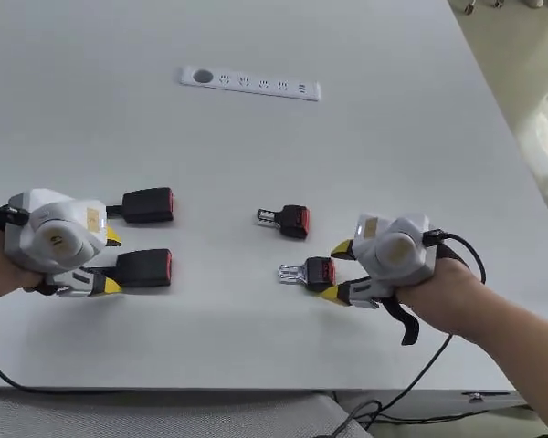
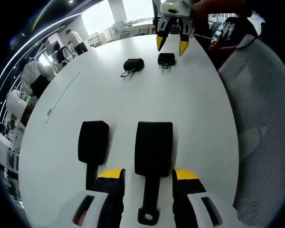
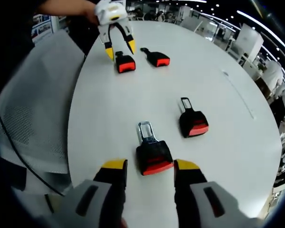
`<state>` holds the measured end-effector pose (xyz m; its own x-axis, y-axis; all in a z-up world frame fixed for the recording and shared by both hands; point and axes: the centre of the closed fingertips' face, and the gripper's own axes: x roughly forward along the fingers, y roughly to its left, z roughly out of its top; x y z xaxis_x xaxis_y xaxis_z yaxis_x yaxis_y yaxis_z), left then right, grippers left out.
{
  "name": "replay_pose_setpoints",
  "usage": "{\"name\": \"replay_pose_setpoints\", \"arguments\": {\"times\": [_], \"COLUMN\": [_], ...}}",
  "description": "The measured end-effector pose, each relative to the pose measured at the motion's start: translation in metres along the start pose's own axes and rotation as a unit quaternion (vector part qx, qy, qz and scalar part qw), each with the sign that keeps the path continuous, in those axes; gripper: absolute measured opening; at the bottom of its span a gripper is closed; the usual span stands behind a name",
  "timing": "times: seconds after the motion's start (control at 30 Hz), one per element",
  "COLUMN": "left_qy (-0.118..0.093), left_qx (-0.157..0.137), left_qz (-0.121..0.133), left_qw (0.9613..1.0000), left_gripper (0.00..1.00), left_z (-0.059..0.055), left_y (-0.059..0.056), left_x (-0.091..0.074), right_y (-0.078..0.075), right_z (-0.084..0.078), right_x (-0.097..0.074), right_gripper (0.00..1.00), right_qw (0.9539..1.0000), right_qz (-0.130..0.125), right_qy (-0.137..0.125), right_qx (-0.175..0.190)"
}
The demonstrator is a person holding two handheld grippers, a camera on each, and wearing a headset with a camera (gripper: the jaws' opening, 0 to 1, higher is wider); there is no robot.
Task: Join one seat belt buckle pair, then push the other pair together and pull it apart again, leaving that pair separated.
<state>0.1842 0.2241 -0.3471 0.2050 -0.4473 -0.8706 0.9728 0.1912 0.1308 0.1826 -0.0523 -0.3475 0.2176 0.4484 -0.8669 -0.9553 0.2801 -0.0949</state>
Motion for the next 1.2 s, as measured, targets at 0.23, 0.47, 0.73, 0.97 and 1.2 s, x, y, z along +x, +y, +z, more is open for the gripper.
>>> {"name": "replay_pose_setpoints", "arguments": {"times": [0.23, 0.47, 0.73, 0.97, 1.2], "left_qy": [0.011, 0.022, 0.027, 0.045, 0.045], "left_qx": [0.011, 0.047, 0.050, 0.065, 0.067], "left_qz": [-0.016, -0.031, -0.046, -0.063, -0.073], "left_qw": [0.9997, 0.9982, 0.9973, 0.9949, 0.9941], "left_gripper": [0.37, 0.34, 0.31, 0.30, 0.30], "left_z": [0.000, -0.003, -0.003, -0.003, -0.003], "left_y": [-0.001, -0.004, -0.005, -0.008, -0.009], "left_x": [0.005, 0.009, 0.010, 0.011, 0.010], "right_y": [-0.003, 0.001, 0.000, 0.001, 0.002], "right_z": [-0.003, -0.004, -0.003, -0.005, -0.004], "right_x": [0.013, 0.020, 0.023, 0.025, 0.026], "right_gripper": [0.40, 0.35, 0.34, 0.33, 0.33], "right_qw": [0.9996, 0.9985, 0.9959, 0.9932, 0.9918], "right_qz": [0.023, 0.050, 0.076, 0.106, 0.114], "right_qy": [0.010, 0.016, 0.026, 0.024, 0.025], "right_qx": [-0.008, -0.019, -0.042, -0.041, -0.051]}}
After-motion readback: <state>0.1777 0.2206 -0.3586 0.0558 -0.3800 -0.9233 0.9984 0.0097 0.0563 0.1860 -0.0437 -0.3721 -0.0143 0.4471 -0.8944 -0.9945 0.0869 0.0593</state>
